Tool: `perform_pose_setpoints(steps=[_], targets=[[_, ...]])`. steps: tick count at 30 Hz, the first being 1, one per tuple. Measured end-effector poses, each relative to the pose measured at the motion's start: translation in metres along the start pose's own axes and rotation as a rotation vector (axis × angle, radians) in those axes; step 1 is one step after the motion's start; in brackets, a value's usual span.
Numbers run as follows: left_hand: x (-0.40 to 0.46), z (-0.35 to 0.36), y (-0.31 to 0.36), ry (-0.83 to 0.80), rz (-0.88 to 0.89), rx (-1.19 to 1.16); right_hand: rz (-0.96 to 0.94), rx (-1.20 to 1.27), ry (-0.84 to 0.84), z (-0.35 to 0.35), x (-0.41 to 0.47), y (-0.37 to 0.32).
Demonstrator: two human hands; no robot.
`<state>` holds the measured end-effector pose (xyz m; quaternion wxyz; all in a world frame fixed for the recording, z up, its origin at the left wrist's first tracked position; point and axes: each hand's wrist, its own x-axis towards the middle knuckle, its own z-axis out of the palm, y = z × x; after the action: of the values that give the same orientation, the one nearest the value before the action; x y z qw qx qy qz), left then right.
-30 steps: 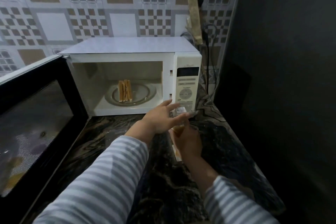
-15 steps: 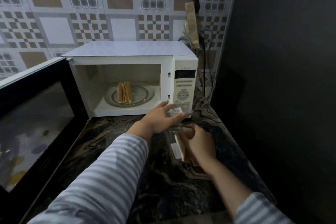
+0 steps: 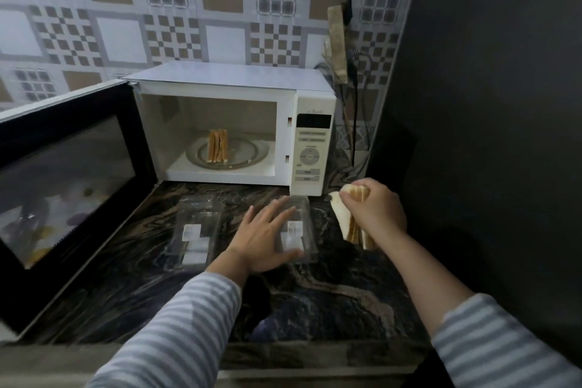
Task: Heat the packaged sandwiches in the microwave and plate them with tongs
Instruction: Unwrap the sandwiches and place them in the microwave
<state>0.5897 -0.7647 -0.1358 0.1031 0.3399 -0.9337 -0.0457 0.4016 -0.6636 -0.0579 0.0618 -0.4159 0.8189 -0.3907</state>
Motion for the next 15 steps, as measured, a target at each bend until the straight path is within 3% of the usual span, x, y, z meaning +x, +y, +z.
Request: perform_pose_setpoints(steps=[7, 12, 15], targets=[[0.004, -0.043, -0.022, 0.174, -0.017, -0.069, -0.197, 0.005, -0.118, 0.013, 0.032, -0.089], [0.0, -0.078, -0.104, 0.318, -0.135, -0.071, -0.208, 0.024, -0.179, 0.046, 0.059, -0.139], [-0.01, -0.075, -0.158, 0.316, -0.245, -0.116, -0.193, 0.048, -0.191, 0.077, 0.074, -0.156]])
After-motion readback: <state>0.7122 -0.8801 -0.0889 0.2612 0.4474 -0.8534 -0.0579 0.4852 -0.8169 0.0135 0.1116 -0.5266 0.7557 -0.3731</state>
